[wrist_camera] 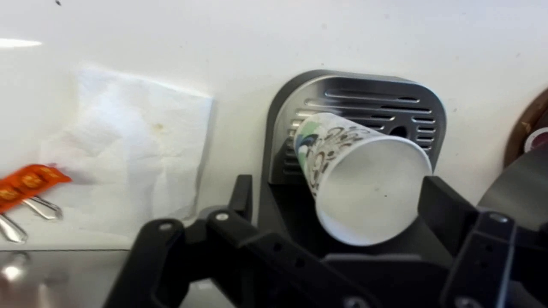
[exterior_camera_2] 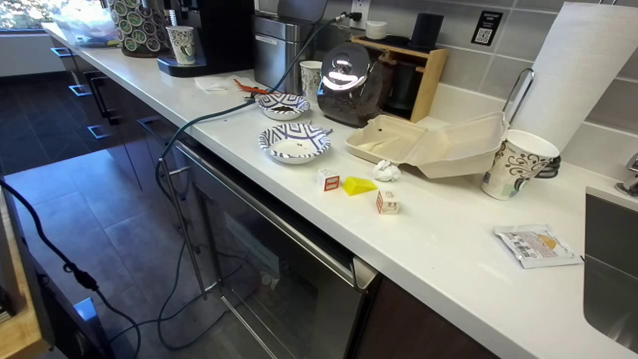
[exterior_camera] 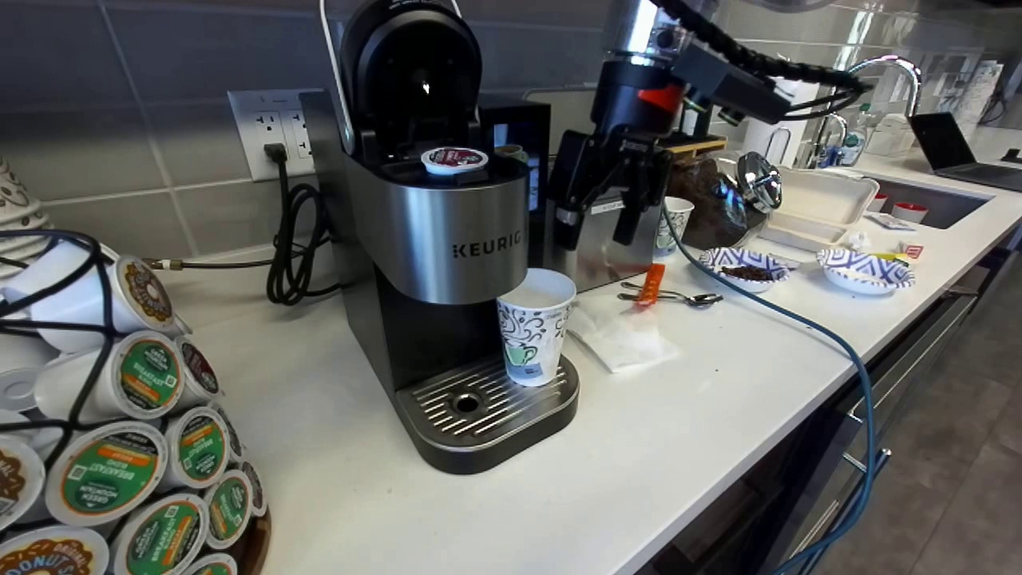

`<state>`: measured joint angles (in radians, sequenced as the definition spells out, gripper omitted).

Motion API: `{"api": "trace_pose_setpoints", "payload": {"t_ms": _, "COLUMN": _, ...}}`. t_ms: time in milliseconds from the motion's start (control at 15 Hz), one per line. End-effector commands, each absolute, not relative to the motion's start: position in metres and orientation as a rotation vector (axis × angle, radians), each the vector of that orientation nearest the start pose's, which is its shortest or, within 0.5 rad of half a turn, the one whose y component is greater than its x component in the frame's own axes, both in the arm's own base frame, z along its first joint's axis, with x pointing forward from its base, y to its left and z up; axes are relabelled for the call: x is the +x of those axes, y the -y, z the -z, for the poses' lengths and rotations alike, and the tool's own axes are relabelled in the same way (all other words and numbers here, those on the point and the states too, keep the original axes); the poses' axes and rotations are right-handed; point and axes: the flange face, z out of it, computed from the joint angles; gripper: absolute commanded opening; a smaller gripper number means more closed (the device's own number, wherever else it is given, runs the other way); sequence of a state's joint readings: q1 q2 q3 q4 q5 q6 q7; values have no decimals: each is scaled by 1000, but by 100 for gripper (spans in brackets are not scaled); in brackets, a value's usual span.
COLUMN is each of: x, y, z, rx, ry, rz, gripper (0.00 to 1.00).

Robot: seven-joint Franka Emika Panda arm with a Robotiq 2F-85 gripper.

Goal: Put the cup on the coffee machine

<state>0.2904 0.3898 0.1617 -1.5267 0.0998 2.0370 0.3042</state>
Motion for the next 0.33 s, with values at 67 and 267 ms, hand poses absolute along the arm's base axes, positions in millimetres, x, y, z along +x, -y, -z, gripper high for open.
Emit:
{"api": "trace_pose_setpoints", "payload": {"t_ms": 67, "x": 565, "y": -254, "z": -467, "rx": -3049, "ry": -154, "rz": 195, "gripper": 100}}
{"api": "trace_pose_setpoints", "payload": {"t_ms": 267, "x": 581, "y": -256, "z": -472, "rx": -3025, "ry": -124, "rz": 217, "gripper": 100}}
